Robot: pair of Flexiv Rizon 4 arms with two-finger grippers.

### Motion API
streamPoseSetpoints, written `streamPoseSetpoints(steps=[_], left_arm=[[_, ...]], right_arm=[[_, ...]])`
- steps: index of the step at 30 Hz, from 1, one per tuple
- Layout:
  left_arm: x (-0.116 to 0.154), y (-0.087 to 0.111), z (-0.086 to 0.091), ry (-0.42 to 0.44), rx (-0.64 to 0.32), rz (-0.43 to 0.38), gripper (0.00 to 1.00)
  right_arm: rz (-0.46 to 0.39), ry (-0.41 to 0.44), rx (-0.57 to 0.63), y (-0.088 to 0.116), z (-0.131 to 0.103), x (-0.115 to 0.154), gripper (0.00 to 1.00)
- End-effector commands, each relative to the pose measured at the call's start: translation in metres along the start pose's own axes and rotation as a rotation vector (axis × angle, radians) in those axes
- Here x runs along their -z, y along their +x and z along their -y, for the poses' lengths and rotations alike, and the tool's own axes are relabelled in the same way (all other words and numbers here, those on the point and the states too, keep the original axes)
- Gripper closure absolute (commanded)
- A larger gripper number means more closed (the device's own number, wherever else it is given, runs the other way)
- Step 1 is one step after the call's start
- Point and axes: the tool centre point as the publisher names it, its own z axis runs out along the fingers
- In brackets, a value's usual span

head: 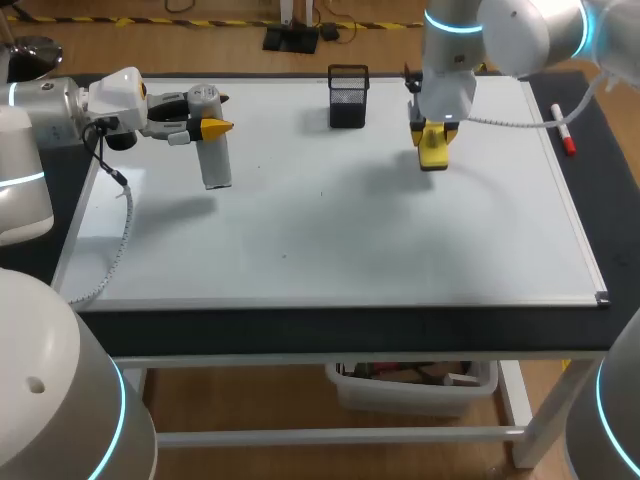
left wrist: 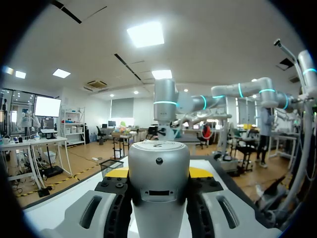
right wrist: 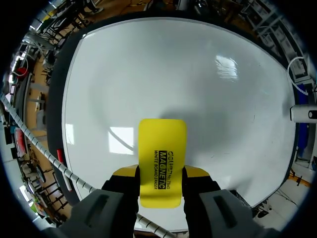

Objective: Pick up the inspection probe, press it on each red-marked spot on the whiteboard one by one, put down the probe, pick up the eraser, and wipe off all the red marks.

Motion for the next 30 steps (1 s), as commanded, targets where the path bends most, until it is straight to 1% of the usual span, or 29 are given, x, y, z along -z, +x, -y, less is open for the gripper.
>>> streamPoseSetpoints(steps=[1, 6, 13, 18, 21, 30], left_arm=[[-0.001, 0.001, 0.0, 0.001, -0.003, 0.003, 1.0], [-0.001, 0.001, 0.0, 0.001, -0.003, 0.003, 1.0], [-0.001, 0.001, 0.0, 0.001, -0.003, 0.003, 1.0], [-0.001, 0.001, 0.0, 0.001, -0.003, 0.003, 1.0], [-0.001, 0.001, 0.0, 0.001, -0.003, 0.003, 1.0], [-0.001, 0.001, 0.0, 0.001, -0.003, 0.003, 1.0]], right_arm=[[-0.008, -0.078, 0.01, -0.004, 0.041, -0.006, 1.0], [-0.003, -0.095, 0.024, -0.01, 0.063, -0.009, 1.0], [-0.005, -0.109, 0.044, -0.02, 0.085, -0.014, 1.0], [-0.004, -0.115, 0.062, -0.023, 0.102, -0.019, 1.0], [-0.014, -0.126, 0.051, -0.022, 0.112, -0.022, 1.0], [0.002, -0.146, 0.034, -0.022, 0.124, -0.026, 1.0]])
